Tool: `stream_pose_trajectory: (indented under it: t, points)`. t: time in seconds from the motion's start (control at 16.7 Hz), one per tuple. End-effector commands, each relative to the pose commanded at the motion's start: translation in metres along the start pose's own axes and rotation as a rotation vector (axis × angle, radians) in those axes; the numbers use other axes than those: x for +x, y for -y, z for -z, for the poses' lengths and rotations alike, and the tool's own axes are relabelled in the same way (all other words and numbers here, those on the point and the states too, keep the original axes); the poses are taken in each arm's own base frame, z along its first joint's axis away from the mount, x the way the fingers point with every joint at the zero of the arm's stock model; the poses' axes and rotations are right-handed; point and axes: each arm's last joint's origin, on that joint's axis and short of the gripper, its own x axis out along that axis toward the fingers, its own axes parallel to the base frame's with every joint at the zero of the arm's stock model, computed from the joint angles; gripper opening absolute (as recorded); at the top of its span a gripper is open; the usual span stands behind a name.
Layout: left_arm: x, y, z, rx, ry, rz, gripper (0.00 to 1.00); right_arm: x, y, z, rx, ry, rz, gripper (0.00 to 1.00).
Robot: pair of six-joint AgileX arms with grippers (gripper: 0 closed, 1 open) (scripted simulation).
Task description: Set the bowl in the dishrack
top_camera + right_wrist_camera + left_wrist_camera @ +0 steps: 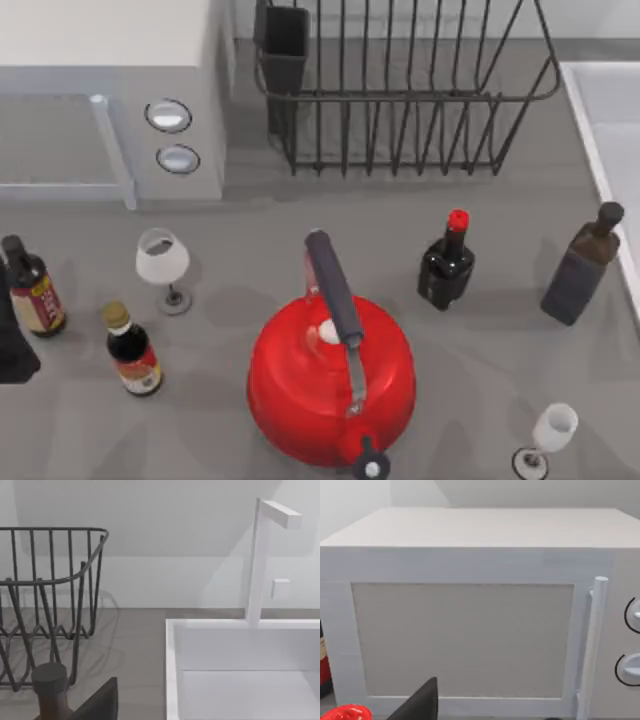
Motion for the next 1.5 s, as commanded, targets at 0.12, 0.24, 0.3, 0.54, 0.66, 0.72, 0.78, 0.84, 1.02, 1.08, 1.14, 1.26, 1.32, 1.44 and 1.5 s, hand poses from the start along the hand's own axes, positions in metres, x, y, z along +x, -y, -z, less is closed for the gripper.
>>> stream_pose_trajectory:
  t: [0.12,0.24,0.3,0.54,0.66,0.72,0.78,0.84,1.02,1.08,1.14,1.26,1.32,1.44,1.5]
  points:
    - [0.000,0.000,0.000,0.000,0.000,0.000,1.00,0.000,0.000,0.000,0.000,-0.001,0.000,1.00]
    - [0.000,0.000,0.000,0.000,0.000,0.000,1.00,0.000,0.002,-0.006,-0.019,-0.029,0.016,1.00]
    - [0.000,0.000,0.000,0.000,0.000,0.000,1.00,0.000,0.004,-0.011,-0.036,-0.058,0.031,1.00]
    - [0.000,0.000,0.000,0.000,0.000,0.000,1.00,0.008,0.017,-0.046,-0.131,-0.270,0.124,1.00]
    - [0.000,0.000,0.000,0.000,0.000,0.000,1.00,0.020,0.029,-0.063,-0.175,-0.441,0.168,1.00]
    - [0.000,0.000,0.000,0.000,0.000,0.000,1.00,0.028,0.037,-0.071,-0.191,-0.540,0.185,1.00]
    - [0.000,0.000,0.000,0.000,0.000,0.000,1.00,0.038,0.046,-0.076,-0.202,-0.645,0.197,1.00]
    - [0.000,0.000,0.000,0.000,0.000,0.000,1.00,0.048,0.056,-0.081,-0.207,-0.752,0.202,1.00]
    - [0.000,0.000,0.000,0.000,0.000,0.000,1.00,0.079,0.095,-0.085,-0.187,-1.057,0.184,1.00]
    - [0.000,0.000,0.000,0.000,0.000,0.000,1.00,0.088,0.109,-0.085,-0.171,-1.143,0.169,1.00]
    - [0.000,0.000,0.000,0.000,0.000,0.000,1.00,0.095,0.124,-0.084,-0.152,-1.218,0.152,1.00]
    - [0.000,0.000,0.000,0.000,0.000,0.000,1.00,0.107,0.151,-0.082,-0.109,-1.338,0.113,1.00]
    - [0.000,0.000,0.000,0.000,0.000,0.000,1.00,0.111,0.164,-0.081,-0.087,-1.383,0.093,1.00]
    - [0.000,0.000,0.000,0.000,0.000,0.000,1.00,0.117,0.187,-0.078,-0.046,-1.451,0.056,1.00]
    - [0.000,0.000,0.000,0.000,0.000,0.000,1.00,0.119,0.196,-0.075,-0.027,-1.476,0.039,1.00]
